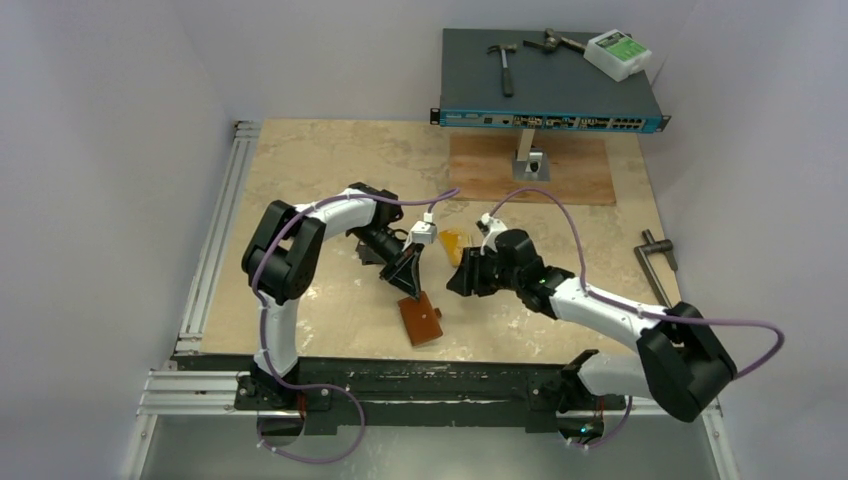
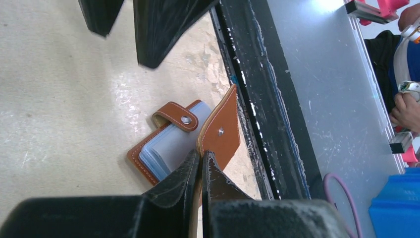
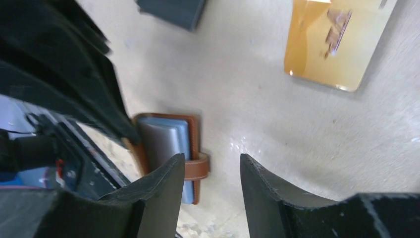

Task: Put the credit cards into the card holder
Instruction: Close the card holder at the center of the board.

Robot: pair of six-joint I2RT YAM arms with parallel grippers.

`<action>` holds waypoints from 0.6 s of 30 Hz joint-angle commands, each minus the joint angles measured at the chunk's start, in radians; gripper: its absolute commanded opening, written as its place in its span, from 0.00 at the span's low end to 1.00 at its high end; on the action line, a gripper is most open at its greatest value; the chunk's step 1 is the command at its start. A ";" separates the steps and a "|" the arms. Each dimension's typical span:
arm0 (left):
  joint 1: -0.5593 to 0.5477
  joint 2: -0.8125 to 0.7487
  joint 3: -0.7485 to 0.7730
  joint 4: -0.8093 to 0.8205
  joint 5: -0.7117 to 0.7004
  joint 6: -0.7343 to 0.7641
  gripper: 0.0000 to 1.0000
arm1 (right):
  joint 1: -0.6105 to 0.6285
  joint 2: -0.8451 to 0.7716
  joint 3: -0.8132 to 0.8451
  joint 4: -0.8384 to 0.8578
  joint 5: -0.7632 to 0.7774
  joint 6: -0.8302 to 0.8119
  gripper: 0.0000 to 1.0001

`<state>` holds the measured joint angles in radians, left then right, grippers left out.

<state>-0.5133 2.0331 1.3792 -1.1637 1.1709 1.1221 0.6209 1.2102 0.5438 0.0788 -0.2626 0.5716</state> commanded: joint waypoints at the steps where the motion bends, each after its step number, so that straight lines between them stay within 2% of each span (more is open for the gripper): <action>1: -0.001 -0.001 0.030 -0.074 0.094 0.149 0.00 | 0.091 0.071 0.006 -0.023 0.068 -0.035 0.47; 6: 0.001 -0.003 0.030 -0.070 0.098 0.150 0.00 | 0.207 0.126 0.052 -0.054 0.174 -0.020 0.51; 10: 0.004 -0.004 0.029 -0.049 0.097 0.123 0.00 | 0.262 0.108 0.022 -0.008 0.227 0.003 0.62; 18: 0.004 -0.028 0.001 0.071 0.074 -0.005 0.00 | 0.400 0.199 0.060 0.028 0.371 0.003 0.64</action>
<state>-0.5117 2.0335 1.3792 -1.1759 1.1969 1.1610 0.9657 1.3666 0.5514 0.0525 0.0109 0.5682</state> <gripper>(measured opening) 0.020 0.637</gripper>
